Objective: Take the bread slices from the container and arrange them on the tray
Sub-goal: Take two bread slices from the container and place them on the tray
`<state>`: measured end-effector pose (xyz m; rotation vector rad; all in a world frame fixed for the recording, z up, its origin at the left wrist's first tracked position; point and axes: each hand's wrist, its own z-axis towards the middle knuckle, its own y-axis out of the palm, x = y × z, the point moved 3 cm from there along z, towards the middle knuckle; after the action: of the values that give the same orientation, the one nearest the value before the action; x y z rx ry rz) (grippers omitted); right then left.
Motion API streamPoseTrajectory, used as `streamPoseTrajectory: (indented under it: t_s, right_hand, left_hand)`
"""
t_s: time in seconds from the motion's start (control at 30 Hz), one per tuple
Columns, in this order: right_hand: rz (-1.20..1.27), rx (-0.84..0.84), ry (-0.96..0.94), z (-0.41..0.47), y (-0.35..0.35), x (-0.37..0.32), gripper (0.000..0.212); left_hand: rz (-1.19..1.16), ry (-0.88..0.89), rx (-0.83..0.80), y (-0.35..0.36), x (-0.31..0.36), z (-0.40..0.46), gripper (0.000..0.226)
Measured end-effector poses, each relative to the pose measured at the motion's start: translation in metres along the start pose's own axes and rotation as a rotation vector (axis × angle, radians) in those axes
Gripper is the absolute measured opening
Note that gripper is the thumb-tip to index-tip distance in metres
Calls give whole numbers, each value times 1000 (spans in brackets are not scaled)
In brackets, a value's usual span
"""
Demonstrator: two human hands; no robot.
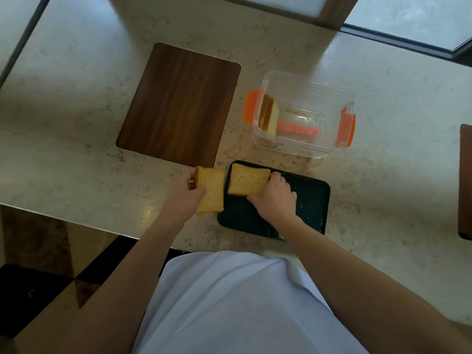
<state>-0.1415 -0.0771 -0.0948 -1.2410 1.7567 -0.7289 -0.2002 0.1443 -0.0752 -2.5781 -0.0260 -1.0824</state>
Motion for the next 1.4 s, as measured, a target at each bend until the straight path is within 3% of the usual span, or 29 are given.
streamPoseTrajectory:
  t_s: [0.4, 0.5, 0.6, 0.9, 1.3, 1.4]
  right_hand:
    - [-4, 7, 19, 0, 7, -3, 82]
    - [-166, 108, -90, -2, 5, -6, 91]
    - [-286, 147, -260, 3, 2, -15, 84]
    - [-388, -31, -516, 20, -3, -35, 84]
    - [-339, -39, -464, 17, -12, -37, 85]
    - [-121, -97, -449, 10, -24, -31, 87]
  left_hand:
    - [23, -16, -48, 8, 8, 0, 54]
    - [51, -11, -56, 8, 6, -1, 53]
    - [63, -9, -59, 8, 5, -3, 56]
    - [68, -11, -63, 7, 5, -2, 53]
    - [90, 14, -82, 13, 9, -1, 54]
    - [107, 76, -118, 17, 15, -2, 52]
